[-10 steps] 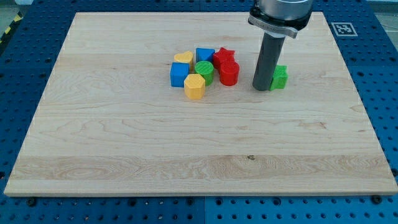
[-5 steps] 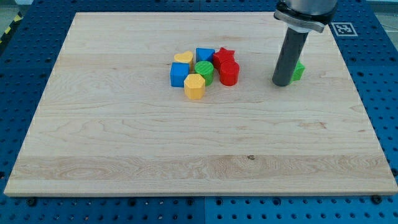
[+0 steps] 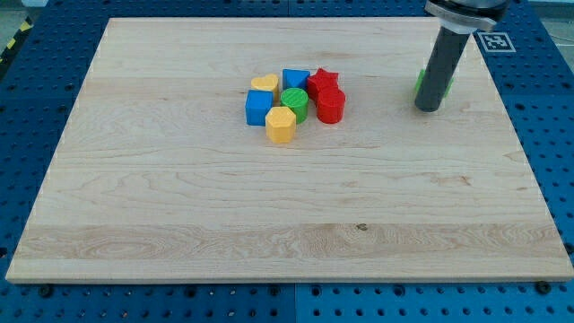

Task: Separate the green star from red circle

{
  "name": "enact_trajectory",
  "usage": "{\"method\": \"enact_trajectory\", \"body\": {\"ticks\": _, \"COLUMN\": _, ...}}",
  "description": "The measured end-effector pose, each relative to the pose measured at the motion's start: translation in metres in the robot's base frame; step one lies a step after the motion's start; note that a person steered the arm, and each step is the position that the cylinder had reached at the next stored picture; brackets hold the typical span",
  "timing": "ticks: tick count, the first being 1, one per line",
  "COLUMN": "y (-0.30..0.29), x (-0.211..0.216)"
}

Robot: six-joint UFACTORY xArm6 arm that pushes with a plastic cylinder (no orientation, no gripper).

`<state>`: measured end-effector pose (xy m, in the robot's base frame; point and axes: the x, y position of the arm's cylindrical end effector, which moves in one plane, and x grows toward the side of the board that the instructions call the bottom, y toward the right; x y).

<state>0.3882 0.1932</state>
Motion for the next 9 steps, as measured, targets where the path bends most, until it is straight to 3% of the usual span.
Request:
{"method": "enact_trajectory", "body": {"ticks": 4, "y": 0.041, "x": -0.024}}
{"method": "enact_trajectory", "body": {"ticks": 9, "y": 0.044, "x": -0.064}}
